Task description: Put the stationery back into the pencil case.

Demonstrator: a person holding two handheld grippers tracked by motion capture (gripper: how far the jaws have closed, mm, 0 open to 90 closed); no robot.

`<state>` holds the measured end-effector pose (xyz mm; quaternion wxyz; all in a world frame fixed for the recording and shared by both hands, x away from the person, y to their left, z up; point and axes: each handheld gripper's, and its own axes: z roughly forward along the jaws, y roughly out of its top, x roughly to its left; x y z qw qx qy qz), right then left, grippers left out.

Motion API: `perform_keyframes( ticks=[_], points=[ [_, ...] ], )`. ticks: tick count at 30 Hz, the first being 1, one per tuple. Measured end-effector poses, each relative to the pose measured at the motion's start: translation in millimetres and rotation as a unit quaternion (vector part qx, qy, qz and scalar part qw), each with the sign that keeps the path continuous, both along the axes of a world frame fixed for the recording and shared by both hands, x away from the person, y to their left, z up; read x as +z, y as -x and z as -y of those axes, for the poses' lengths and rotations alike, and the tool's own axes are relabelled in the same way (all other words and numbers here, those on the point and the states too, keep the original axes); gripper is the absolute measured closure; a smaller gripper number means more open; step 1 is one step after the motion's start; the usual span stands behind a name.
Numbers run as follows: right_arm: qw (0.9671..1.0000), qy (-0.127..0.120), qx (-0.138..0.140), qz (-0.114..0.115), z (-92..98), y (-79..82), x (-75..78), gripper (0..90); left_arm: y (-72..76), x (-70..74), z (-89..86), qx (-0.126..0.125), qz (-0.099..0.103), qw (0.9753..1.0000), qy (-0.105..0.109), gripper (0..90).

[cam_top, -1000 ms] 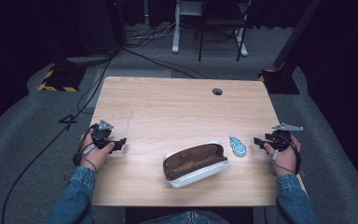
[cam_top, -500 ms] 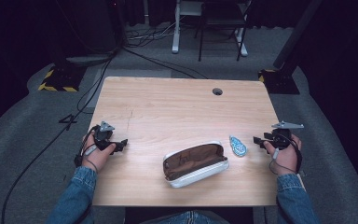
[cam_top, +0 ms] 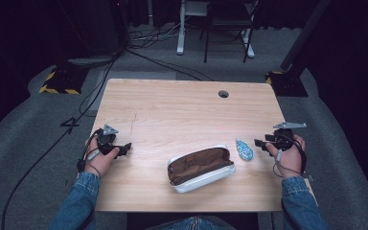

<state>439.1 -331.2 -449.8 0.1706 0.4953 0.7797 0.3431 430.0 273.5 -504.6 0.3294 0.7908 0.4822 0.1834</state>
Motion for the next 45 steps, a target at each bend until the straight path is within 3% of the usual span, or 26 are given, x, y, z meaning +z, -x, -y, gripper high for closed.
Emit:
perform_keyframes(
  ticks=[10,21,38,45],
  points=[
    [0.9989,0.016,0.041,-0.016,-32.9,-6.0,1.3,40.5,4.2,0.0,-0.7,0.004,0.000,1.0000,0.002,17.1],
    [0.9971,0.035,0.057,-0.037,-53.3,-10.1,-11.2,39.1,5.6,-0.2,-0.5,0.006,0.000,1.0000,0.002,17.1],
    [0.9942,0.074,0.054,-0.056,-63.4,-15.9,-32.7,37.7,5.8,-0.1,-0.4,0.006,0.000,1.0000,0.001,17.2],
    [0.9939,0.074,0.059,-0.057,-64.7,-15.2,-31.2,48.9,6.0,0.0,-0.3,0.007,0.000,1.0000,0.000,17.2]
  ],
)
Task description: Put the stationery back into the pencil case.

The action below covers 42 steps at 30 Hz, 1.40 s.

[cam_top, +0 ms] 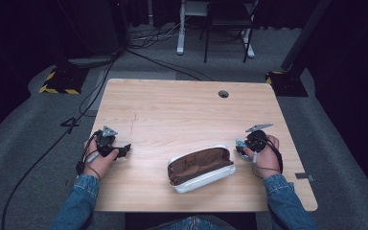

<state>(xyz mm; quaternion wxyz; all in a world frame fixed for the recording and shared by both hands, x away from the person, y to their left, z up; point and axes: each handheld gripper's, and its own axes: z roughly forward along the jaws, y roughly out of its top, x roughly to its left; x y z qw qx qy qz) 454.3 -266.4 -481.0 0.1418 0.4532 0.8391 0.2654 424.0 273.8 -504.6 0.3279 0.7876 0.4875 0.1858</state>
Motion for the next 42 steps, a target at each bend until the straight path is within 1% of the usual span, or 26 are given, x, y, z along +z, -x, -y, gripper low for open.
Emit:
perform_keyframes(
  ticks=[5,14,18,20,23,24,29,37,42],
  points=[
    [1.0000,0.006,0.000,-0.004,-0.6,0.2,1.2,50.0,0.0,-0.1,0.0,0.000,0.000,1.0000,0.001,17.2],
    [1.0000,0.005,-0.003,-0.002,0.0,0.4,1.2,50.4,0.1,-0.2,0.1,0.000,0.001,1.0000,0.001,17.2],
    [0.9999,0.005,-0.005,-0.008,1.0,0.5,1.9,50.4,0.2,-0.1,0.1,0.000,0.001,1.0000,0.001,17.2],
    [0.9999,-0.002,-0.004,-0.016,2.0,0.5,3.1,50.5,0.1,-0.1,0.1,0.000,0.000,1.0000,0.001,17.2],
    [0.9998,-0.010,-0.005,-0.019,3.1,0.8,5.3,50.5,0.2,-0.1,-0.1,0.000,0.000,1.0000,0.001,17.2],
    [0.9998,-0.009,-0.005,-0.018,3.6,1.0,6.4,50.5,0.3,-0.1,-0.1,0.000,0.000,1.0000,0.001,17.2],
    [0.9996,-0.022,-0.010,-0.016,6.4,2.7,12.1,50.5,0.3,-0.1,0.0,-0.001,0.000,1.0000,0.001,17.1],
    [0.9985,-0.052,-0.017,0.002,14.7,7.1,28.2,50.5,0.3,-0.1,-0.1,-0.001,0.000,1.0000,0.001,17.2],
    [0.9974,-0.068,-0.014,0.017,18.7,11.1,40.0,50.5,0.3,-0.1,-0.1,-0.001,0.000,1.0000,0.001,17.2]
  ],
)
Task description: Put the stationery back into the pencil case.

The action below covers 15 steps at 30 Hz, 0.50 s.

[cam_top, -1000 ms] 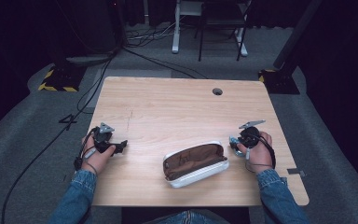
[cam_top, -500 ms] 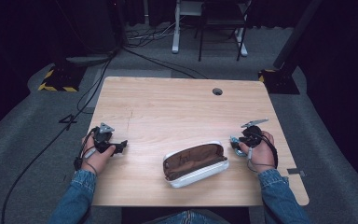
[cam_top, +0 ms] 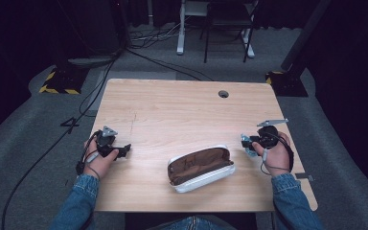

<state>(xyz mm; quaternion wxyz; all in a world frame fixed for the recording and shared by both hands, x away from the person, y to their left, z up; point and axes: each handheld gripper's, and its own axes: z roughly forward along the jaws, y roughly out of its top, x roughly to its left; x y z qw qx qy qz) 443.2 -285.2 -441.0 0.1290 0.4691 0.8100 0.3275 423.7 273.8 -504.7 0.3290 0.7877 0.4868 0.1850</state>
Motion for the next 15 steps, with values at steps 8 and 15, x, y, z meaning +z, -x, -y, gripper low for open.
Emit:
perform_keyframes(
  ticks=[8,15],
  points=[
    [0.9995,-0.023,0.009,0.018,-1.4,8.9,18.8,50.4,0.0,0.0,0.0,0.000,0.000,1.0000,0.000,17.2],
    [0.9984,-0.040,0.021,0.033,-3.8,16.3,32.9,50.5,0.0,0.0,0.0,0.000,0.000,1.0000,0.000,17.1]
  ],
)
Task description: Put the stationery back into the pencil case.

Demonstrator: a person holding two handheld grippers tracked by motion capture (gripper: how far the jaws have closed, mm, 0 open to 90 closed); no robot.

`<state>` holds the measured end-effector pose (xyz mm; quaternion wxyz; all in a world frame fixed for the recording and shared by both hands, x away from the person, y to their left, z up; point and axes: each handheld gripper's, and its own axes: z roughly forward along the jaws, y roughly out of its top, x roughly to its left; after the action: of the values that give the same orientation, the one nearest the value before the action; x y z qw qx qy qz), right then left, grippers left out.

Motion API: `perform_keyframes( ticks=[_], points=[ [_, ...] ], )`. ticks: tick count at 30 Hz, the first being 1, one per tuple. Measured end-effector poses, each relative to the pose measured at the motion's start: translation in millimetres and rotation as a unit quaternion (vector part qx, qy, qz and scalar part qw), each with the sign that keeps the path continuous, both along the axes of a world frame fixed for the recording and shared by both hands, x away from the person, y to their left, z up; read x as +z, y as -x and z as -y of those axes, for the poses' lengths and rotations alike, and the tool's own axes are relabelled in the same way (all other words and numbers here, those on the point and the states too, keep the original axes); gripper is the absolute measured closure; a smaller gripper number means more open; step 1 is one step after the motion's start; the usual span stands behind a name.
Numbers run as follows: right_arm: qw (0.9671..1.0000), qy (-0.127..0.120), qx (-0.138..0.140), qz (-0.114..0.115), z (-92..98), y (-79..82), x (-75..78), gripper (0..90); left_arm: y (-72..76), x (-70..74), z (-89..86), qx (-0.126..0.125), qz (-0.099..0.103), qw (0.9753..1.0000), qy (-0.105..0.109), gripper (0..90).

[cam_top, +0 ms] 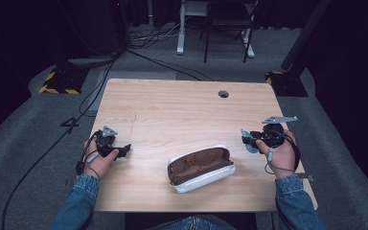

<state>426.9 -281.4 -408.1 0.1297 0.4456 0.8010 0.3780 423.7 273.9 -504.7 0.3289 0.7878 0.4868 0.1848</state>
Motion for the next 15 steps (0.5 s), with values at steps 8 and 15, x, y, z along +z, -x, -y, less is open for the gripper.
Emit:
perform_keyframes(
  ticks=[8,15],
  points=[
    [0.9997,-0.008,0.017,0.016,-8.7,9.0,14.7,50.4,0.0,0.0,0.0,0.000,0.000,1.0000,0.000,17.1],
    [0.9987,-0.009,0.040,0.030,-21.3,17.8,25.9,50.4,0.0,0.0,0.0,0.000,0.000,1.0000,0.000,17.1]
  ],
)
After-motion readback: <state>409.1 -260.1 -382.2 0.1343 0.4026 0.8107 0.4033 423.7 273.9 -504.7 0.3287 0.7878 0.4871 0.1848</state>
